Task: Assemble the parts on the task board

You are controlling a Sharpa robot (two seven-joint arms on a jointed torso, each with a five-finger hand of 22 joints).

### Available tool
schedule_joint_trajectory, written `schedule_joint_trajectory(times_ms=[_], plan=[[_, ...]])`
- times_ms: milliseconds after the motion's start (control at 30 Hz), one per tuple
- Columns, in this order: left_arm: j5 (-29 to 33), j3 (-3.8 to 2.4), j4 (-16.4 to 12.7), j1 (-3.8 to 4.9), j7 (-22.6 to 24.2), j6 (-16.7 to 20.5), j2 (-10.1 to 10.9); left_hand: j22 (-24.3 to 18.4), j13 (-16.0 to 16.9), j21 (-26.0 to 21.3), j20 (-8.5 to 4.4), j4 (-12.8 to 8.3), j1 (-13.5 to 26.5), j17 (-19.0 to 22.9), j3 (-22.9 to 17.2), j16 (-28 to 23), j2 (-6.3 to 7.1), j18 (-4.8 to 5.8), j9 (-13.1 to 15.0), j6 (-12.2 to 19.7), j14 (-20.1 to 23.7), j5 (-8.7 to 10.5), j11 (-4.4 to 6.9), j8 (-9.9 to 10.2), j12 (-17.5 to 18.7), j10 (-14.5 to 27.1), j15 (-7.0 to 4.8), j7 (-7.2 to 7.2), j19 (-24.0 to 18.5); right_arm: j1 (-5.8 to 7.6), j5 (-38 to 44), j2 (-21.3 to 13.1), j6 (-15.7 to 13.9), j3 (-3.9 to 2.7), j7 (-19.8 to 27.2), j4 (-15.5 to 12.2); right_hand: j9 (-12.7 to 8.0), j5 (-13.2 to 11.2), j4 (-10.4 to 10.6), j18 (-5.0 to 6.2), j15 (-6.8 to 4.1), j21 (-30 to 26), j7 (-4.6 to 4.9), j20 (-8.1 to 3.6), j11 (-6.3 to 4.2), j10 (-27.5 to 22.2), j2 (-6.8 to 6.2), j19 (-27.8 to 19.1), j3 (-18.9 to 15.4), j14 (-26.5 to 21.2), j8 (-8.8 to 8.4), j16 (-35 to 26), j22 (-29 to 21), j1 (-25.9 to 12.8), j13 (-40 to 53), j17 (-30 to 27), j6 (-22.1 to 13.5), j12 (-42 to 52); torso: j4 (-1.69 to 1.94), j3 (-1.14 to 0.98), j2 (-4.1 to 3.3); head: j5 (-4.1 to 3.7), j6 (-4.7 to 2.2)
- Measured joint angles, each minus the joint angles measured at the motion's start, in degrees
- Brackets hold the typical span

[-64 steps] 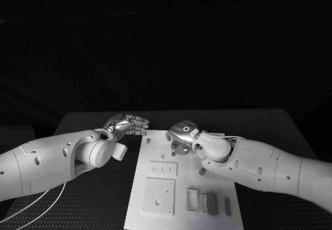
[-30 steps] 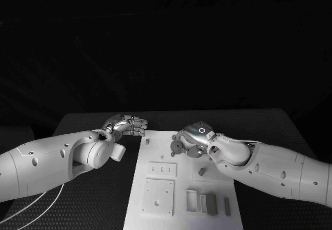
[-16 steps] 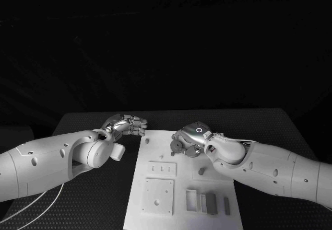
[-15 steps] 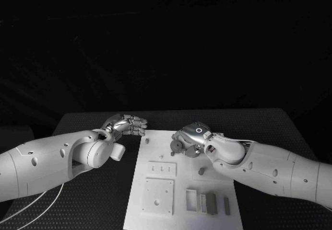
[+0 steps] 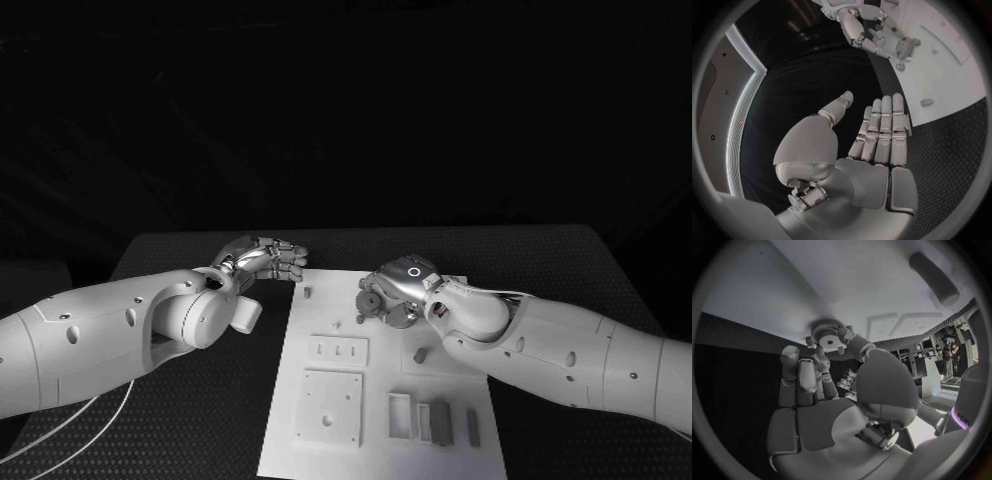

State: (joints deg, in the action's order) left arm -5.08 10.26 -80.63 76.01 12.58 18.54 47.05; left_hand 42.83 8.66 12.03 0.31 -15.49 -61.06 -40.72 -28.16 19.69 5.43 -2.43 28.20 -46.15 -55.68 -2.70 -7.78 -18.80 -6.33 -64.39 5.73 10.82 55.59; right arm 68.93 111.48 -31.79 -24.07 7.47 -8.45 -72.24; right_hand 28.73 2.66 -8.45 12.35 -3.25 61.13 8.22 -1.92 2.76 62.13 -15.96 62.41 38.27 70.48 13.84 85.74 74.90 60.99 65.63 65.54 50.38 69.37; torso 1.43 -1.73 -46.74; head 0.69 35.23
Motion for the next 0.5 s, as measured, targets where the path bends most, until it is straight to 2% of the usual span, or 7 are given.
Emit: schedule_joint_trajectory(times_ms=[133, 267, 333, 500], plan=[[0.0, 0.0, 0.0, 0.0, 0.0, 0.0, 0.0, 0.0, 0.0, 0.0, 0.0, 0.0, 0.0, 0.0, 0.0, 0.0, 0.0, 0.01, 0.0, 0.0, 0.0, 0.0, 0.0, 0.0, 0.0, 0.0, 0.0, 0.0, 0.0, 0.0, 0.0, 0.2, 0.0, -0.03, 0.1, 0.4, 0.1, 0.0, -0.4, 0.0, 0.01, 0.0, 0.1, 0.08, -0.17, -0.2, 0.9, -0.1, 0.4, 0.0, 0.3, 0.0, 0.0, 1.5, -0.1, 0.1, 0.1, 0.0, -0.03, 0.0, 0.0, 0.03, 0.05], [0.0, 0.0, 0.0, 0.0, 0.0, 0.0, 0.0, 0.0, 0.0, 0.0, 0.0, 0.0, 0.0, 0.0, 0.0, 0.0, 0.0, 0.02, 0.0, 0.0, 0.0, 0.0, 0.0, 0.0, 0.0, 0.0, 0.0, 0.0, 0.0, 0.0, 0.1, 0.6, 0.0, -0.09, 0.1, 1.1, 0.2, 0.0, -1.6, 0.0, -0.1, 0.0, 0.1, 0.1, -0.2, -0.2, 1.64, -0.1, 0.6, -0.1, 0.66, 0.0, 0.0, 3.2, -0.1, 0.1, 0.1, 0.0, -0.03, -0.01, 0.01, 0.03, 0.12], [0.0, 0.0, 0.0, 0.0, 0.0, 0.0, 0.0, 0.0, 0.0, 0.0, 0.0, 0.0, 0.0, -0.1, 0.0, 0.0, 0.0, 0.17, 0.0, 0.0, 0.0, 0.0, 0.0, 0.0, 0.0, 0.0, 0.0, 0.0, 0.0, -0.01, 0.3, 0.8, -0.1, -0.12, 0.1, 1.3, 0.4, 0.0, -1.9, 0.0, -0.17, 0.0, -0.17, 0.1, -0.32, -0.1, 2.01, -0.1, 0.6, -0.2, 1.15, 0.0, 0.0, 3.5, -0.1, 0.2, 0.4, 0.3, -0.03, -0.01, 0.01, 0.03, 0.13], [0.0, 0.0, 0.0, 0.0, 0.0, 0.0, 0.0, 0.0, 0.0, 0.0, 0.0, 0.0, 0.0, -0.1, 0.0, 0.0, 0.0, -0.58, 0.0, 0.0, 0.0, 0.0, 0.0, 0.0, 0.0, 0.0, 0.0, 0.0, 0.0, -0.3, 0.6, 1.4, -0.7, -0.26, 0.1, 1.9, 0.7, 0.0, -2.3, 0.0, -0.51, 0.0, -0.84, 0.11, -0.83, 0.4, 2.16, -0.1, 0.6, 0.2, 1.68, 0.2, 0.0, 3.7, 0.2, 0.5, 1.2, 0.7, -0.02, -0.04, 0.02, 0.03, 0.18]])
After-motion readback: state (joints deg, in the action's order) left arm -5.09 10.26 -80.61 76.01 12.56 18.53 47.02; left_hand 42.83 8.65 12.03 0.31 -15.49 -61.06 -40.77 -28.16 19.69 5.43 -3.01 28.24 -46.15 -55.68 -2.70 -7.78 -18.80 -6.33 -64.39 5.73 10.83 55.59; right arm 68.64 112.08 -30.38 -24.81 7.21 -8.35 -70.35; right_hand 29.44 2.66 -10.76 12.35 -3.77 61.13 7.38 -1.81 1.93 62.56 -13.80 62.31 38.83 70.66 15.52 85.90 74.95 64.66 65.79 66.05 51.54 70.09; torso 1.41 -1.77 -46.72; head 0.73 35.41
